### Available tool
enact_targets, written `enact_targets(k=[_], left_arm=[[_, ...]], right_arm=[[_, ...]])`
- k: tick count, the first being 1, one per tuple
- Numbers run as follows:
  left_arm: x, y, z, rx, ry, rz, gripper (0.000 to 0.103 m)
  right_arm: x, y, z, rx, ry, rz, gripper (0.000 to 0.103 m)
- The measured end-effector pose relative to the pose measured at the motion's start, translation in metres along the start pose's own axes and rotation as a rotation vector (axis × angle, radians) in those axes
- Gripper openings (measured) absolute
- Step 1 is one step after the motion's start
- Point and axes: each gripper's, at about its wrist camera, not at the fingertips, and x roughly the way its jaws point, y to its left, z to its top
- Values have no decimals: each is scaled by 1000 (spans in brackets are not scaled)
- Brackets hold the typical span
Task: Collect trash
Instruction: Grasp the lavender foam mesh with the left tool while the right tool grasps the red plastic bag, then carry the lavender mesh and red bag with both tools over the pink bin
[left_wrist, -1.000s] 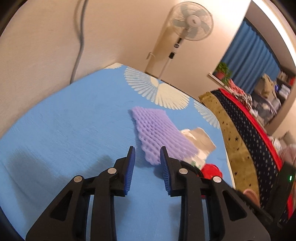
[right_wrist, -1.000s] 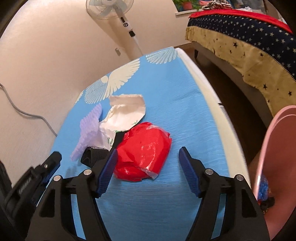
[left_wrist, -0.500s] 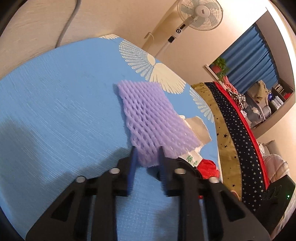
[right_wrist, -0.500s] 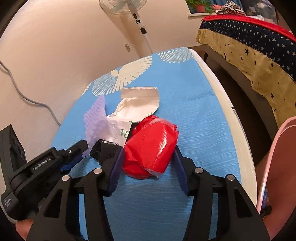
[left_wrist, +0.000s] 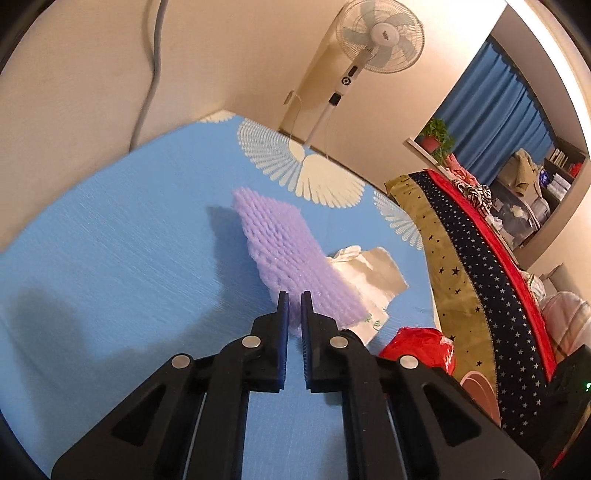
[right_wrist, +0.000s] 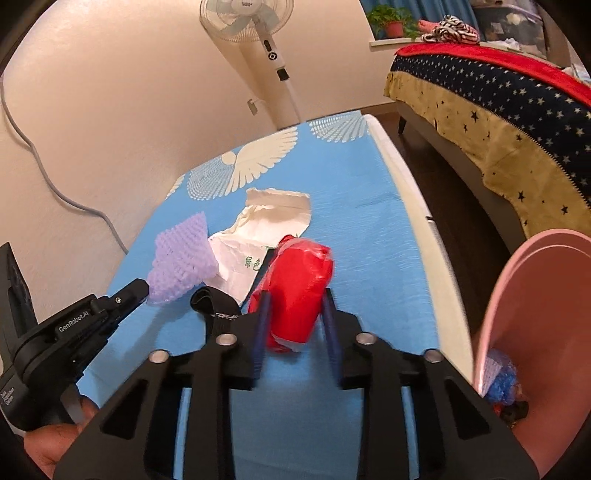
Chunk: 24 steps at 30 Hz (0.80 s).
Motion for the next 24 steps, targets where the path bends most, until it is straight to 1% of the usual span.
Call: enact_targets(k=[5, 9, 20, 24], left_arm=[[-22, -8, -1, 38, -18, -7, 6], [-41, -16, -5, 73, -33, -15, 6], [-93, -36, -20, 166, -68, -37, 6], [-106, -42, -26, 187, -71, -49, 6]], right_arm=[[-26, 0, -1, -11, -20, -1, 21], [-49, 2, -3, -21, -43, -5, 20], [-112, 1, -11, -80, -103, -56, 20], [-131, -4, -11, -66, -125, -66, 20]])
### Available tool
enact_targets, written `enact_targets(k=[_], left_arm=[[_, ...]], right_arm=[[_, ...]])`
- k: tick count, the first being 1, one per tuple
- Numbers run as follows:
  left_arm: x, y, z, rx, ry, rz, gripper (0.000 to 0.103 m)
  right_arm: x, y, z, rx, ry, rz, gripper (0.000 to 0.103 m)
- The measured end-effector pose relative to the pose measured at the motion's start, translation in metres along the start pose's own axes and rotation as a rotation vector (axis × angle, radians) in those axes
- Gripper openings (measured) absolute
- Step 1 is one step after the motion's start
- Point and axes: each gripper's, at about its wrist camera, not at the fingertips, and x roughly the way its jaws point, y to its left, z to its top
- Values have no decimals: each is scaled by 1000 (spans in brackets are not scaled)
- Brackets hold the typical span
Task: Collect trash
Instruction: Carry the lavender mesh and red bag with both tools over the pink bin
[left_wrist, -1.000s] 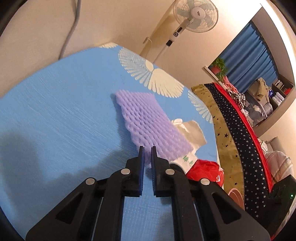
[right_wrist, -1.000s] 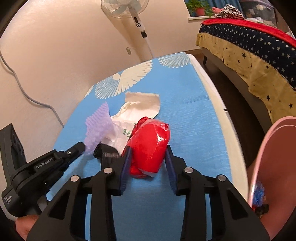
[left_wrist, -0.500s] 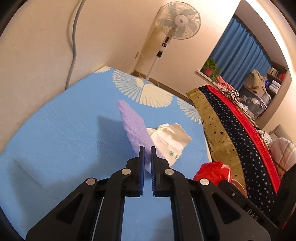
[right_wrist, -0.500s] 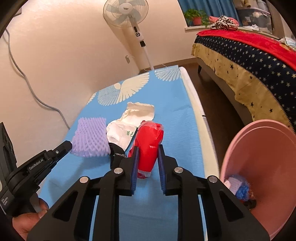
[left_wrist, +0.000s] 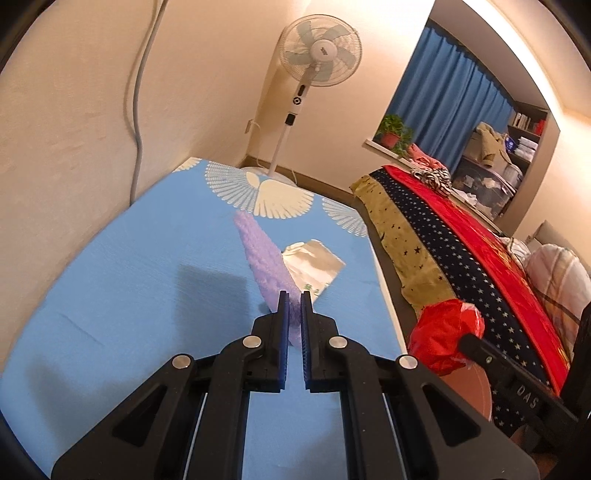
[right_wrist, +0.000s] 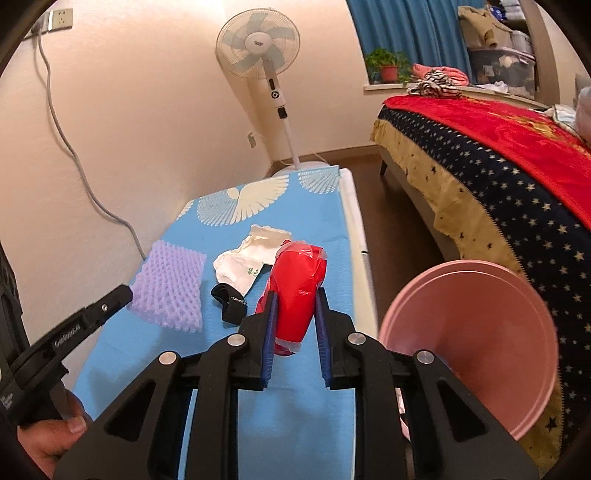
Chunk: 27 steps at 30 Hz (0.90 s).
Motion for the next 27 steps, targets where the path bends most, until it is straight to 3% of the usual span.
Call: enact_targets(k=[11, 27], left_arm=[[-31, -17, -11, 68, -16, -36, 6], [-29, -49, -22, 139, -14, -85, 6]], right_arm=[[-38, -8, -7, 10, -39, -26, 20], [-63, -34, -9, 45, -78, -91, 21]])
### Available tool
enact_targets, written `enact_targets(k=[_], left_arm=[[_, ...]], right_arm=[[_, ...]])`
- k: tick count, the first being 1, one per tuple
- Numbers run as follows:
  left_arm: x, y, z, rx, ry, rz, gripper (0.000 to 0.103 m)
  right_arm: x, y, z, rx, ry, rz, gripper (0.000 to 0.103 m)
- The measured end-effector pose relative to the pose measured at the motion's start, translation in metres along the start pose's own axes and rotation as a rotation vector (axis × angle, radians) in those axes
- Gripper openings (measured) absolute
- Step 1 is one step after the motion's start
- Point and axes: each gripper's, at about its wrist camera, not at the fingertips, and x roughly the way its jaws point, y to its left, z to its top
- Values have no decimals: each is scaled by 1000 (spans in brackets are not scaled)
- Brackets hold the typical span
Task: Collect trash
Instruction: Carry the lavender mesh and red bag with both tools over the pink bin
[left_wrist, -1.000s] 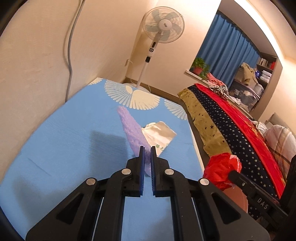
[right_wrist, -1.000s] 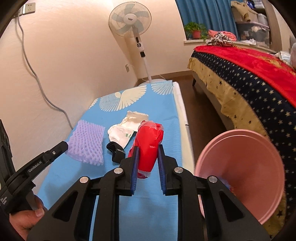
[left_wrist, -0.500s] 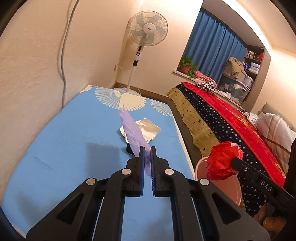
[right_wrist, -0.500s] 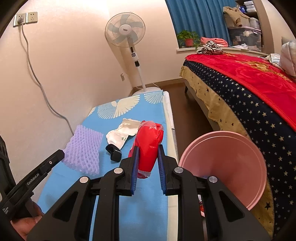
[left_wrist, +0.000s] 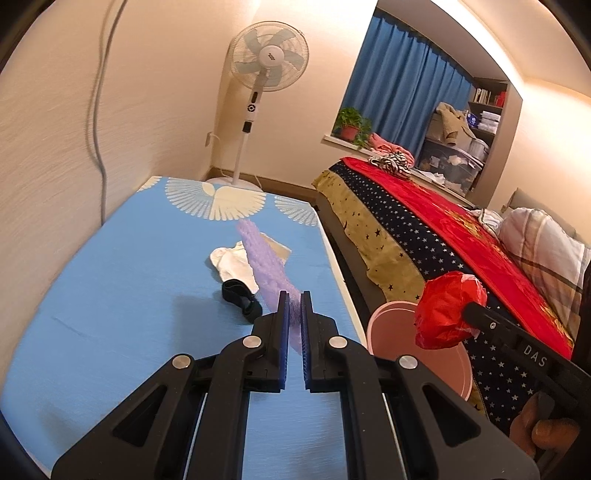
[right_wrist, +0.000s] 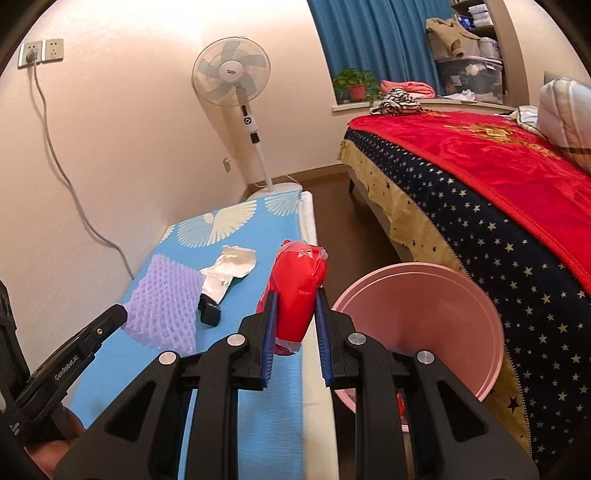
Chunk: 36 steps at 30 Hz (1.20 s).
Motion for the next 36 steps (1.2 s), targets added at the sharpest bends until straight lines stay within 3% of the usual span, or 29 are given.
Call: enact_targets(k=[23, 36], left_arm=[[19, -41, -4, 98, 3, -53, 6], [35, -76, -11, 150, 21, -121, 6]], right_arm=[[-4, -22, 15, -58, -63, -163, 21], [-1, -50, 19, -23, -72, -246, 21]])
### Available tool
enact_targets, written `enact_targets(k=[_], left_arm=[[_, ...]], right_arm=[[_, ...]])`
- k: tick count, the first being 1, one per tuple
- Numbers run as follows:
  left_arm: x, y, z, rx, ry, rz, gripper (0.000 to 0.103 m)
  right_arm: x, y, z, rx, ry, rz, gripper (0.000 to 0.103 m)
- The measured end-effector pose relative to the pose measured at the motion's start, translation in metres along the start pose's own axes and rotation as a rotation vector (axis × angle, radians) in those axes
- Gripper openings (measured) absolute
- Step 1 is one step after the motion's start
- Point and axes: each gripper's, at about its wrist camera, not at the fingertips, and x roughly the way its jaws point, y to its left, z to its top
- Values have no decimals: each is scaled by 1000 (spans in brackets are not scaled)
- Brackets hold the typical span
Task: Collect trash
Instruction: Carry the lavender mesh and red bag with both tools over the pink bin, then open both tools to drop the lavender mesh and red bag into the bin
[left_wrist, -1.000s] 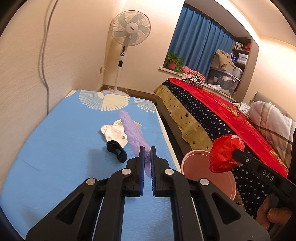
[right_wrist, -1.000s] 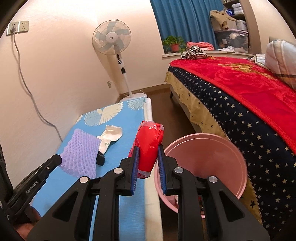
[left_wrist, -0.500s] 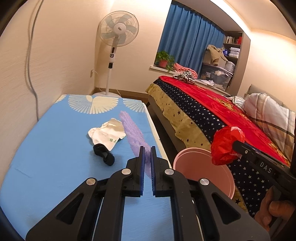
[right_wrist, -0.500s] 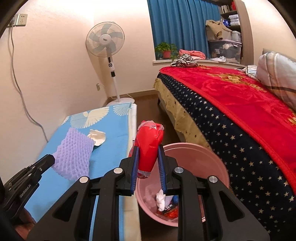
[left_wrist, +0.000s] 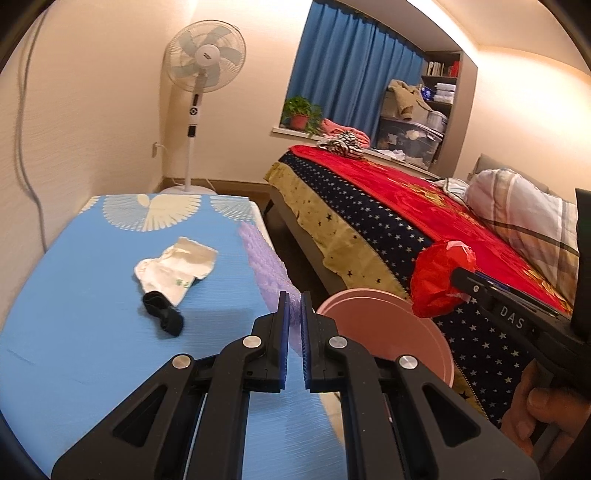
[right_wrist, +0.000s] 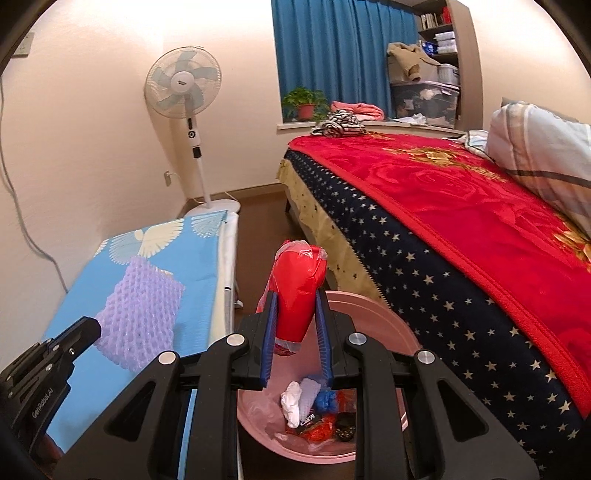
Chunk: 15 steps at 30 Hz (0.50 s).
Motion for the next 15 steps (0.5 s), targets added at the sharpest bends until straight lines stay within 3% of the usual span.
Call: enact_targets(k=[15], left_arm=[[38, -40, -10, 27, 61, -104, 6]], right_arm=[[12, -27, -1, 38, 22, -71, 21]])
